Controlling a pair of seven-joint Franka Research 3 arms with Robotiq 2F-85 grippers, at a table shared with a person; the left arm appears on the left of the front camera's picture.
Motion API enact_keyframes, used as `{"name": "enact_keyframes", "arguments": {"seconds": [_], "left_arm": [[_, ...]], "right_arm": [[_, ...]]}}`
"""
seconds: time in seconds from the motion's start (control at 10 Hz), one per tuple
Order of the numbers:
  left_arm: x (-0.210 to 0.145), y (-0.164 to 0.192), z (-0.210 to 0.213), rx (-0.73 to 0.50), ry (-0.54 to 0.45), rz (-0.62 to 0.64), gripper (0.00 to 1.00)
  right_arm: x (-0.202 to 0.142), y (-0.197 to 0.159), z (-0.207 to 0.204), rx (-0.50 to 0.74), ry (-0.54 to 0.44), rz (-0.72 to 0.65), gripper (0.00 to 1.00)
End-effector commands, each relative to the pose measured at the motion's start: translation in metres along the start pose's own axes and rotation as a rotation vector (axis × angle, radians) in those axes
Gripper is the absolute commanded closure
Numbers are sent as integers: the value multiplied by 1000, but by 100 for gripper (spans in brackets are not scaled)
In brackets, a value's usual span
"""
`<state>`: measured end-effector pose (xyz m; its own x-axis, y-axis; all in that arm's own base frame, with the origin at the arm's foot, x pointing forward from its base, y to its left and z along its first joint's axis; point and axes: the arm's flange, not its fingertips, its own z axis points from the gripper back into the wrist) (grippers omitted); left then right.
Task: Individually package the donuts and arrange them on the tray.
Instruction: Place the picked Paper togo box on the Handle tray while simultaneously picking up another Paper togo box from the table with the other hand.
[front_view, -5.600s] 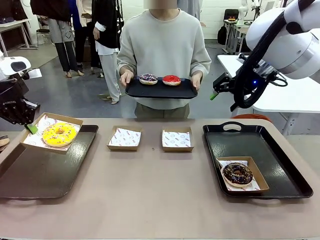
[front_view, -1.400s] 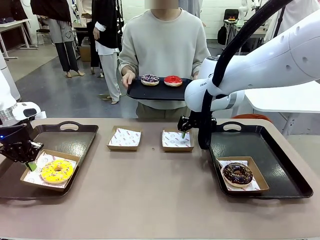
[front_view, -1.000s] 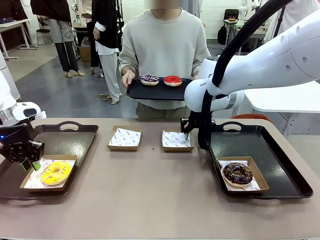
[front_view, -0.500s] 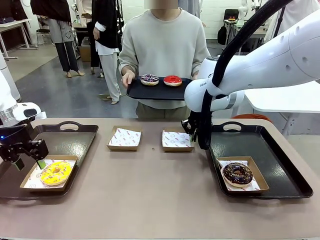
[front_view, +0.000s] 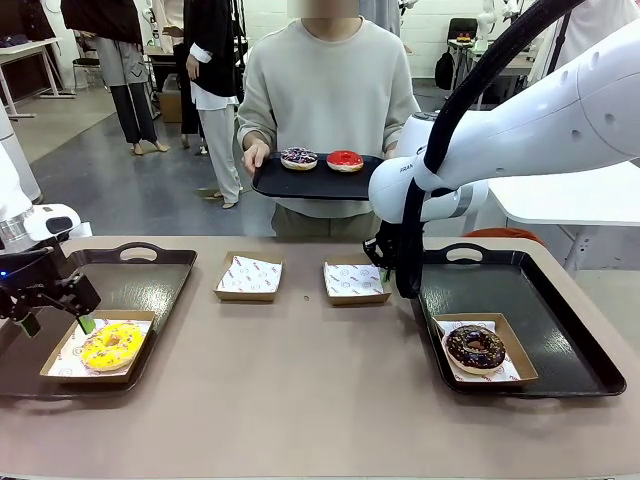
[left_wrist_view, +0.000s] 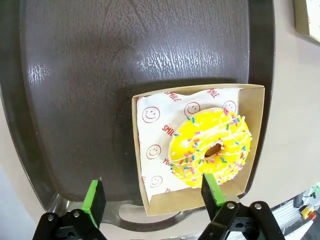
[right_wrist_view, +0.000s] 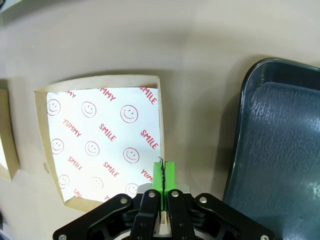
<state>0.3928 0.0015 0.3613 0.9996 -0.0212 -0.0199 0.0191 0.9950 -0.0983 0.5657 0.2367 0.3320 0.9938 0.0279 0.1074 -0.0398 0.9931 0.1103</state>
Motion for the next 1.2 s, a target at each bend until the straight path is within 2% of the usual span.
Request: {"name": "enact_keyframes", "arguments": {"seconds": [0.0,0.1,0.2,0.4,0.7,0.9,1.0,1.1], "left_arm": [[-11,7,10,-84,-27,-26,0],[-15,12,20,-183,-30,-51,0],[-22,24,40,-387,-21,-119,0],[-32,56,82,-647,-96,-173,0],[-39,143,115,-1073,-133,-179,0],[-37,176,107,-1130,-134,-106,0],[-32,189,99,-1165,-127,-64,0],[-25,203,91,-1191,-130,-7,0]], "right_arm": [[-9,8,23,-16,-1,-52,100],[-15,10,44,-23,2,-44,100],[-19,13,68,-29,-23,-33,100],[-12,15,125,-21,-106,-65,100],[8,16,161,-45,-72,-98,100],[20,20,172,-66,-42,-96,100],[0,10,170,-8,-86,-76,100],[0,10,170,-8,-86,-76,100]]}}
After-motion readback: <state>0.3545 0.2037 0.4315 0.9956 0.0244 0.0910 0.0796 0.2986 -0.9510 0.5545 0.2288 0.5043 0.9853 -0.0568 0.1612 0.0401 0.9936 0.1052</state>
